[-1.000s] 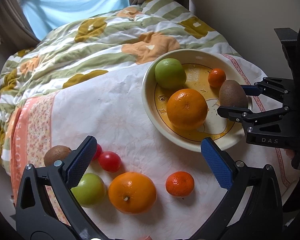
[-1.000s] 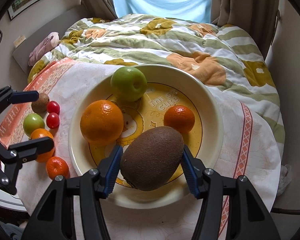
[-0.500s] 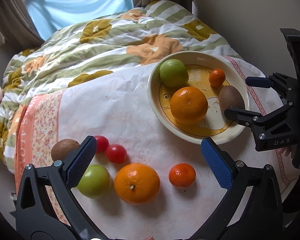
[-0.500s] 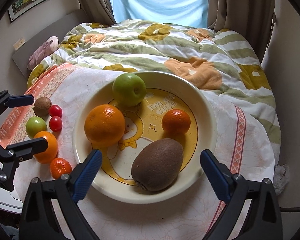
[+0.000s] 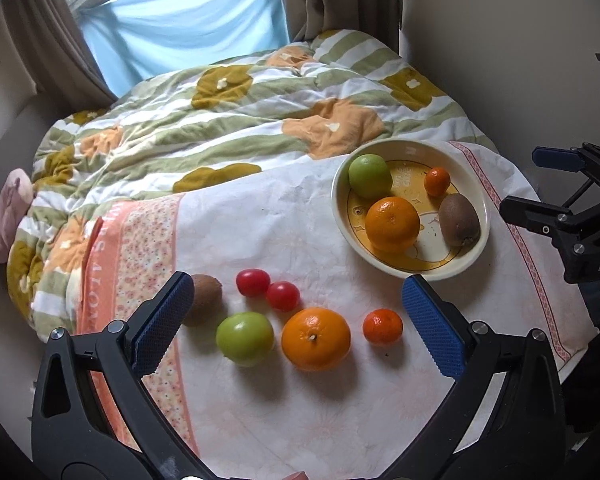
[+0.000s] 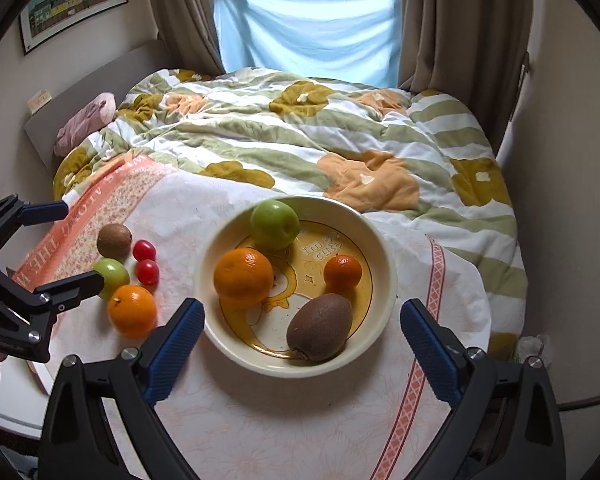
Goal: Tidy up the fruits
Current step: 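Move both tools back toward the remaining fruits on the cloth, then grasp the green apple with the left tool while the right tool grasps the large orange, then carry the green apple into the duck bowl and open the left tool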
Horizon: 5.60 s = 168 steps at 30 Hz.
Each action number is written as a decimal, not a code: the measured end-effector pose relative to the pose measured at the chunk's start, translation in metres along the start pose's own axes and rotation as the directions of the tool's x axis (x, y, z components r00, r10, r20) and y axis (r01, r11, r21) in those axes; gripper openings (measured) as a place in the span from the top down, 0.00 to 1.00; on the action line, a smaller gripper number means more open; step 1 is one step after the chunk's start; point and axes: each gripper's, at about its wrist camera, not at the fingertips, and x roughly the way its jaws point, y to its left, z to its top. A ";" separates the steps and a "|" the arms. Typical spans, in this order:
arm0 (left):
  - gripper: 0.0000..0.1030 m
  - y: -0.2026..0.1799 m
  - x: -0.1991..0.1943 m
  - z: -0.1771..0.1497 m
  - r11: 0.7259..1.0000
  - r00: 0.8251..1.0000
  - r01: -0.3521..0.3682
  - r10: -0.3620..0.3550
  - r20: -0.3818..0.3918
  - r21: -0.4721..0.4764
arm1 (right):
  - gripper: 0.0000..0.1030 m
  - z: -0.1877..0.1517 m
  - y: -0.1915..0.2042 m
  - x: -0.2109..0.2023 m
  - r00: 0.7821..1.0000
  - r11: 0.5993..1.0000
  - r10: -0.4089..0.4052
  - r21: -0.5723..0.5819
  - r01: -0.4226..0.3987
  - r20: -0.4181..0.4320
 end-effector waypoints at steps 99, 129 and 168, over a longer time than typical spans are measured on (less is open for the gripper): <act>0.49 0.117 0.097 -0.089 0.804 0.903 0.423 -0.338 -0.264 0.418 | 0.35 -0.042 0.177 0.117 0.974 0.784 -0.128 0.582 0.216 -0.188; 0.49 0.081 0.033 -0.041 0.934 0.954 0.295 -0.276 -0.117 0.200 | 0.44 -0.022 0.132 0.030 0.996 0.901 -0.046 0.427 0.077 -0.082; 0.49 -0.110 0.143 0.087 0.938 0.964 0.265 -0.257 -0.063 0.224 | 0.44 0.031 -0.095 0.067 1.000 0.937 0.003 0.348 -0.004 0.002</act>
